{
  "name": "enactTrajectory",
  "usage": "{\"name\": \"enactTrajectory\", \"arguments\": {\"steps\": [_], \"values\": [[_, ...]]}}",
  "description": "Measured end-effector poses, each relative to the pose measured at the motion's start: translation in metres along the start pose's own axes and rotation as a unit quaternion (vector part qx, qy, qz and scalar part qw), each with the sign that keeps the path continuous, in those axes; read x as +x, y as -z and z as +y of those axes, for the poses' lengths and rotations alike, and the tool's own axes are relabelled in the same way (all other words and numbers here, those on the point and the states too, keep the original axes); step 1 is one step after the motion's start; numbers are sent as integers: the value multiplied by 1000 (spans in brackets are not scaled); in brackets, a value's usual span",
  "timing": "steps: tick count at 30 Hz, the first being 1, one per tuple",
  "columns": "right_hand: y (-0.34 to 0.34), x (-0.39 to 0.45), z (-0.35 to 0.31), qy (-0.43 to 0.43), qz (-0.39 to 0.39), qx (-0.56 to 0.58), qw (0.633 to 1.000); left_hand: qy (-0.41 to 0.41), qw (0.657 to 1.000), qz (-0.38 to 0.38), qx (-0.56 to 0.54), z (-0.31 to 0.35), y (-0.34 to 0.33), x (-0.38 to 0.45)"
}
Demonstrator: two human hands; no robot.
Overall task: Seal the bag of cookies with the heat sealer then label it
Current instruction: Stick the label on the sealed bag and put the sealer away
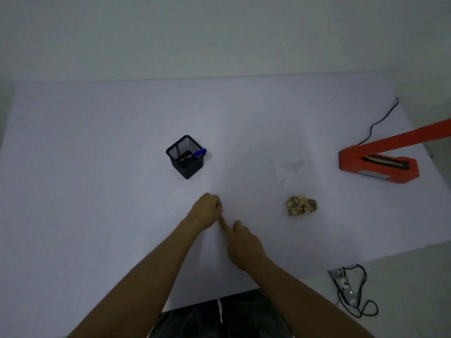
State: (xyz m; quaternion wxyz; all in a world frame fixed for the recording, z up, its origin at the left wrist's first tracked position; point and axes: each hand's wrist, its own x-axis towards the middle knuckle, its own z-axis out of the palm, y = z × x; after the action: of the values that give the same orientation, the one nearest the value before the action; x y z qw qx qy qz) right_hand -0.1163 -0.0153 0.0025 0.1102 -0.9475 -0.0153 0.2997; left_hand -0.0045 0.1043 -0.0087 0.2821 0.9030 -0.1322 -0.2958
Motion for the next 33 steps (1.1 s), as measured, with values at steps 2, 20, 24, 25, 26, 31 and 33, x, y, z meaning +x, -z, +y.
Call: {"name": "enactTrajectory", "arguments": {"steps": [2, 20, 24, 25, 26, 31, 33], "values": [[1, 2, 1, 1, -14, 2, 1000, 5, 1000, 2, -26, 1, 2, -2], [175, -36, -66, 78, 190, 499, 842, -42, 910, 162, -380, 45, 148, -117], [188, -41, -89, 87, 191, 475, 855, -29, 881, 209, -424, 44, 156, -142], [190, -41, -93, 86, 182, 475, 856, -27, 876, 218, -429, 42, 157, -147], [193, -41, -97, 83, 166, 482, 856, -25, 874, 230, -427, 41, 157, -151], [195, -50, -114, 43, 104, 542, 833, -33, 878, 417, -232, 44, 144, -173], [196, -55, -119, 34, 104, 559, 822, -94, 882, 446, -122, 48, 141, -181]]}}
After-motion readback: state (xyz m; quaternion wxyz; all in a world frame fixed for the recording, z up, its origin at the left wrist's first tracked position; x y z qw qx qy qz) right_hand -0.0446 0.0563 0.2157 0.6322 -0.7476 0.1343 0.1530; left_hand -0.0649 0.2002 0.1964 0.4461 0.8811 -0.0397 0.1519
